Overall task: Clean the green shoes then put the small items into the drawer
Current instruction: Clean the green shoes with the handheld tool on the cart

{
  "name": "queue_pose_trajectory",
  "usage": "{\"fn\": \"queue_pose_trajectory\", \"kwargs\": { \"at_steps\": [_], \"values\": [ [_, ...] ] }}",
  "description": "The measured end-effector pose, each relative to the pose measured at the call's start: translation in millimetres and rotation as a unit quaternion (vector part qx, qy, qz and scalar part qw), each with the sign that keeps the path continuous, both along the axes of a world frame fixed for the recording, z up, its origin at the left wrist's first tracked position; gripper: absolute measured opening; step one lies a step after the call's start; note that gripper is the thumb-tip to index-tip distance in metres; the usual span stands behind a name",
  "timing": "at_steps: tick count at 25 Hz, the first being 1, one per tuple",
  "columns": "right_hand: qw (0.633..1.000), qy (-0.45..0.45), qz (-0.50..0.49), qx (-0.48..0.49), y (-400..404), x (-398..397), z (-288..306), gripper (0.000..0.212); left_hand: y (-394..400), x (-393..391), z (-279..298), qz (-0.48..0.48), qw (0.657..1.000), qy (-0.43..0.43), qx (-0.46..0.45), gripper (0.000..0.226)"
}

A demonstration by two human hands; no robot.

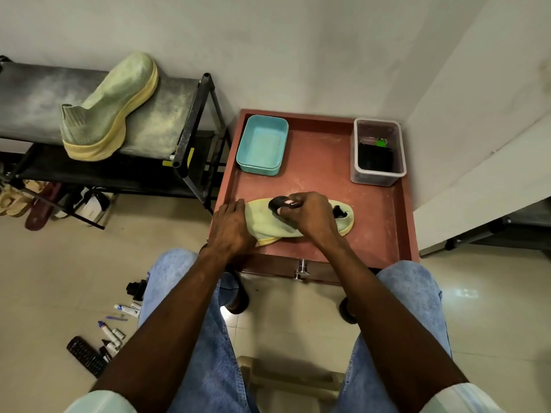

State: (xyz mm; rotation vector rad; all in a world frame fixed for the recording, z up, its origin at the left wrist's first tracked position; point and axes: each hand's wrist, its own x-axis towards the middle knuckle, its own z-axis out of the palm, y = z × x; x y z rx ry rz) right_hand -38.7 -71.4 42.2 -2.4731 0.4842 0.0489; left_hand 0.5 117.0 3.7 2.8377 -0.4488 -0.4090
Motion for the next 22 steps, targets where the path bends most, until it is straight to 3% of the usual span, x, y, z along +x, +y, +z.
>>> {"fn": "queue_pose_trajectory", "kwargs": {
  "at_steps": [2,4,7,9,11,13,14,17,18,22],
  "values": [
    [0.995,-0.023,-0.029,-0.090,-3,-1,-3,0.036,0,-2,1,0.012,1.000,0.001,-0.020,0.108],
    [0.986,-0.023,0.031,-0.161,15,-4,-5,0.033,1,-5,3,0.019,0.999,-0.003,-0.037,0.112],
    [0.987,0.001,0.133,-0.090,43,-2,-6,0.036,2,-7,6,0.017,0.998,0.006,-0.056,0.114],
    [0.995,-0.002,0.088,-0.037,34,1,-1,0.038,6,-8,7,0.019,0.998,0.013,-0.067,0.111],
    [0.990,-0.061,0.032,-0.123,19,-10,0,0.035,10,-10,8,0.023,0.995,0.025,-0.090,0.108],
    [0.978,-0.060,0.029,-0.195,18,-24,-1,0.035,16,-13,8,0.012,0.995,0.037,-0.095,0.105],
    [0.979,-0.047,0.060,-0.188,24,-27,-1,0.036,18,-14,8,0.000,0.995,0.034,-0.091,0.102],
    [0.995,-0.032,0.089,-0.002,42,-35,1,0.044,21,-15,8,0.001,0.996,0.021,-0.086,0.096],
    [0.995,-0.049,0.090,-0.001,41,-40,1,0.047,21,-15,8,0.002,0.996,0.025,-0.090,0.096],
    [0.974,-0.103,0.095,-0.176,19,-80,7,0.053,13,-23,14,0.023,0.994,-0.012,-0.105,0.071]
  ]
}}
